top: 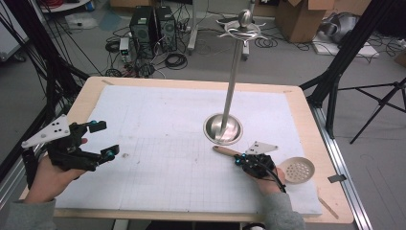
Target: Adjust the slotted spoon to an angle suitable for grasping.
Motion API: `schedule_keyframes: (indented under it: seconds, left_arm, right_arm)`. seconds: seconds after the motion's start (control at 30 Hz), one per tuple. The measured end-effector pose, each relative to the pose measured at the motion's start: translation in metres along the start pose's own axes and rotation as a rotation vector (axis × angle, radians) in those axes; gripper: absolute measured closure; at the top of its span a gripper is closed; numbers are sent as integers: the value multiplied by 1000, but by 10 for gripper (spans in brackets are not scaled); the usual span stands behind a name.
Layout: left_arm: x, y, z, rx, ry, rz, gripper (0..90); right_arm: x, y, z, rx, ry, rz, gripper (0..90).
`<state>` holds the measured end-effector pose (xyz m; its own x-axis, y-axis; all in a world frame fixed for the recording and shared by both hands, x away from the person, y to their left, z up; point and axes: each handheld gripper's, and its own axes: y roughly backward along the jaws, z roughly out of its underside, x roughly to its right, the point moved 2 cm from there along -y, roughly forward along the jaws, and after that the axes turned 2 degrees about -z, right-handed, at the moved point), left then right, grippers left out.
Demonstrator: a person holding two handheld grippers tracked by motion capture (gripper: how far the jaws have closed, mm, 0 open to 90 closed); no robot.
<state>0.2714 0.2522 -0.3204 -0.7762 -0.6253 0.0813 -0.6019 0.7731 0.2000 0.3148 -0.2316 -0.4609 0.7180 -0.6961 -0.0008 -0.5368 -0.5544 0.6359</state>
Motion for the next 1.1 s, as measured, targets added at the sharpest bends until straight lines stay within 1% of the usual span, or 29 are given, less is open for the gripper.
schedule_keyframes:
  seconds: [0.1, 0.13, 0.2, 0.23, 0.27, 0.33, 0.37, 0.4, 0.47, 0.57, 0.73, 0.8, 0.93, 1.0, 1.1]
  left_arm:
    - [0, 0, 0, -2, -2, 2, 60]
    - [0, 0, 0, -1, -2, 3, 60]
    - [0, 1, -1, 1, -1, 3, 60]
    - [-1, 1, -1, 2, -4, 4, 60]
    - [-1, 2, -1, 5, -2, 3, 60]
    - [-2, 2, -1, 3, -3, 2, 60]
    - [-2, 2, -1, 4, -1, 3, 60]
    - [-2, 3, -1, 2, 0, 1, 60]
    - [-3, 4, -1, 2, -2, -3, 60]
    - [-2, 5, -2, 8, -3, -3, 60]
    - [-3, 4, -1, 3, -3, -1, 60]
    - [-3, 3, 0, 0, 0, -1, 60]
    - [-3, 2, 0, -3, -2, -1, 60]
    - [-2, 2, 0, -5, -1, -1, 60]
    - [-2, 1, 1, -6, -2, 1, 60]
  right_arm:
    - [0, 0, 0, 0, -2, -3, 899]
    - [1, 0, 0, 4, -1, -10, 898]
    - [3, 5, -2, 34, -23, -34, 898]
    - [5, 12, -5, 51, -30, -52, 898]
    - [6, 17, -8, 69, -22, -59, 897]
    - [8, 27, -14, 91, -27, -74, 898]
    - [9, 33, -16, 101, -18, -71, 897]
    - [10, 37, -19, 108, -20, -74, 897]
    - [11, 44, -23, 104, 8, -71, 897]
    - [12, 53, -28, 85, 48, -82, 897]
    - [17, 67, -32, 47, 113, -116, 894]
    - [20, 73, -32, 43, 136, -131, 891]
    - [29, 85, -29, 58, 151, -148, 851]
    - [33, 91, -28, 69, 153, -148, 829]
    - [39, 97, -25, 86, 155, -151, 773]
